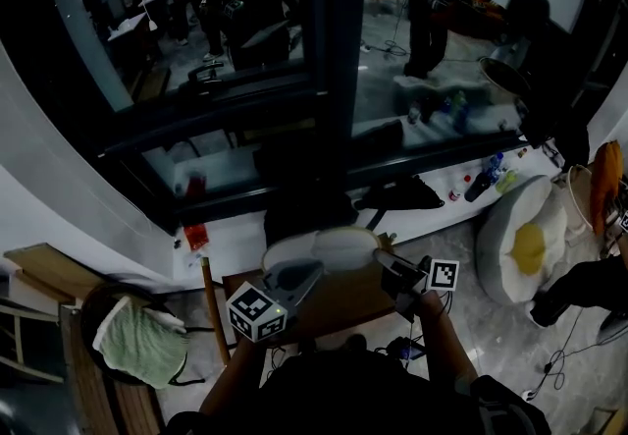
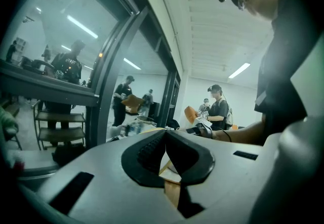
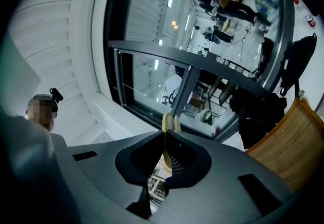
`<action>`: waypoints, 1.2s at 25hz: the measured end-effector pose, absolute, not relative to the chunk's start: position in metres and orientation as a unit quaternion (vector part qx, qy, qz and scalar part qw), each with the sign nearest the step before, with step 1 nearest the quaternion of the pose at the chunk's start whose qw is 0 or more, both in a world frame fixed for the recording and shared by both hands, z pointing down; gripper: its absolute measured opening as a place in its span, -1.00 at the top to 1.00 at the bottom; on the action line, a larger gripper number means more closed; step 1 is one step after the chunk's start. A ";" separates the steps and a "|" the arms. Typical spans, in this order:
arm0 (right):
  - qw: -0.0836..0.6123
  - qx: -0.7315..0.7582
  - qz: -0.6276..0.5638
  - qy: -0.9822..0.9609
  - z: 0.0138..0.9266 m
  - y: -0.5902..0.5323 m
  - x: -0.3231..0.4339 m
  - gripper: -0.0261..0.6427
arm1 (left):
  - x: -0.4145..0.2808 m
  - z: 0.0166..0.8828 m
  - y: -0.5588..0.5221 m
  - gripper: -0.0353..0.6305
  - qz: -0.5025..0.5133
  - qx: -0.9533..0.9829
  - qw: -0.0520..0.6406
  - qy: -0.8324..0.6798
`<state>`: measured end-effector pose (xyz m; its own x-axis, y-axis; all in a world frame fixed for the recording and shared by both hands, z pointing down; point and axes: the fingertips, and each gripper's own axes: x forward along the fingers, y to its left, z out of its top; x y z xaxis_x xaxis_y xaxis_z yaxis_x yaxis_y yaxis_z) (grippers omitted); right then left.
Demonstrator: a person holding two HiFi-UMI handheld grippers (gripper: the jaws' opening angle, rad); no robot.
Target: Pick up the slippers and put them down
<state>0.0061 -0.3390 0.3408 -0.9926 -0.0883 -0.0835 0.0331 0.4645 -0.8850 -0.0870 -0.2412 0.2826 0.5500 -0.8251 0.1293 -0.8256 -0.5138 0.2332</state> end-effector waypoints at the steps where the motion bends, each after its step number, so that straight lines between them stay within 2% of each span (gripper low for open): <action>1: 0.058 -0.017 -0.518 0.853 0.341 -0.339 0.006 0.81 | -0.087 0.283 -0.241 0.86 0.000 0.869 0.136 -0.475; 16: 0.032 -0.038 -0.541 0.840 0.384 -0.332 0.022 0.81 | -0.083 0.317 -0.229 0.86 0.002 0.862 0.173 -0.477; 30: -0.021 -0.060 -0.615 0.786 0.522 -0.327 0.025 0.81 | -0.092 0.448 -0.213 0.86 0.001 0.828 0.288 -0.481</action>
<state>0.0249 -0.3274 0.5224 -0.9919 -0.0680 0.1075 -0.1207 0.2361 -0.9642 -0.0923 -0.2129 0.4476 0.5366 -0.7965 0.2786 -0.7972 -0.3702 0.4769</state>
